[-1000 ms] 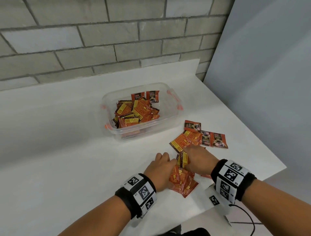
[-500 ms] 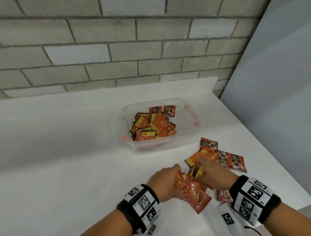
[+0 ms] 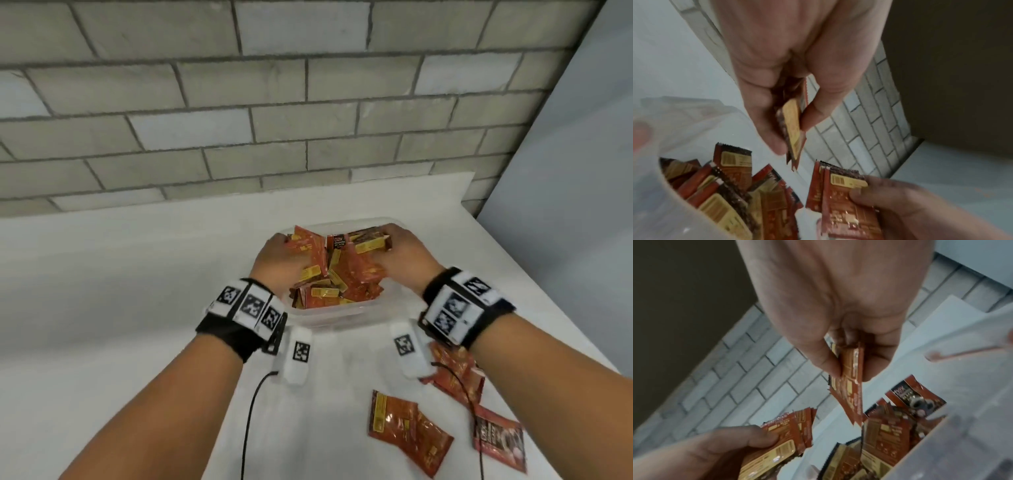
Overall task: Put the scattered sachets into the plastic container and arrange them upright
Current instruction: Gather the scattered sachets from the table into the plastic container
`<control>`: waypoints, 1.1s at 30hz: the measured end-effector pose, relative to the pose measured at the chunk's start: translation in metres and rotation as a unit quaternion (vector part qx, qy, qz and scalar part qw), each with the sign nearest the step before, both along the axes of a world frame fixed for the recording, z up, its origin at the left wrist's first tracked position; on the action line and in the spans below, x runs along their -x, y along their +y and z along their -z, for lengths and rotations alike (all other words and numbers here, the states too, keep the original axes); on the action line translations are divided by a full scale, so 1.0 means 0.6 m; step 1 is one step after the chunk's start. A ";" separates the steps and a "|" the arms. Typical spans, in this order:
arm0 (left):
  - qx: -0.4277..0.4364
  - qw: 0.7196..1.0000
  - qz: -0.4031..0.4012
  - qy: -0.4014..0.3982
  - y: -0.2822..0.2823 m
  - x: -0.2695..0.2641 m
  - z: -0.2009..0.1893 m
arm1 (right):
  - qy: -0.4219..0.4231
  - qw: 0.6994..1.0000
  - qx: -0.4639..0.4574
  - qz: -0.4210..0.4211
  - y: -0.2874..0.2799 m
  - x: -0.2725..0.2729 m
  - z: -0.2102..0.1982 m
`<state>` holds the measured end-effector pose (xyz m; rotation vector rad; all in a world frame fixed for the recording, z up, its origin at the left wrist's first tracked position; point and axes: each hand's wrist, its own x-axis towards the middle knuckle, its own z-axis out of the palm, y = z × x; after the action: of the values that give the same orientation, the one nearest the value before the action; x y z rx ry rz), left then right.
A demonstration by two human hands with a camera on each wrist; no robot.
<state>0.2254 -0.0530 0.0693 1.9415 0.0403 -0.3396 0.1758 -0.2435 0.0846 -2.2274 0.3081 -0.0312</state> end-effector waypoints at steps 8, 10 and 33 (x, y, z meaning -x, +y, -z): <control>-0.224 0.972 0.068 0.011 -0.047 -0.036 0.050 | 0.127 0.989 0.082 0.000 0.018 -0.073 0.048; -0.217 0.974 0.067 0.020 -0.049 -0.037 0.052 | 0.133 0.987 0.094 -0.011 0.017 -0.073 0.049; -0.242 0.862 0.446 0.009 -0.103 0.180 0.069 | 0.134 0.980 0.142 -0.040 -0.146 0.171 0.087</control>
<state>0.1176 -0.1150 0.0279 2.3521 -0.8657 -1.0354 0.0734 -0.3310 0.0322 -2.5303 0.3799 0.2882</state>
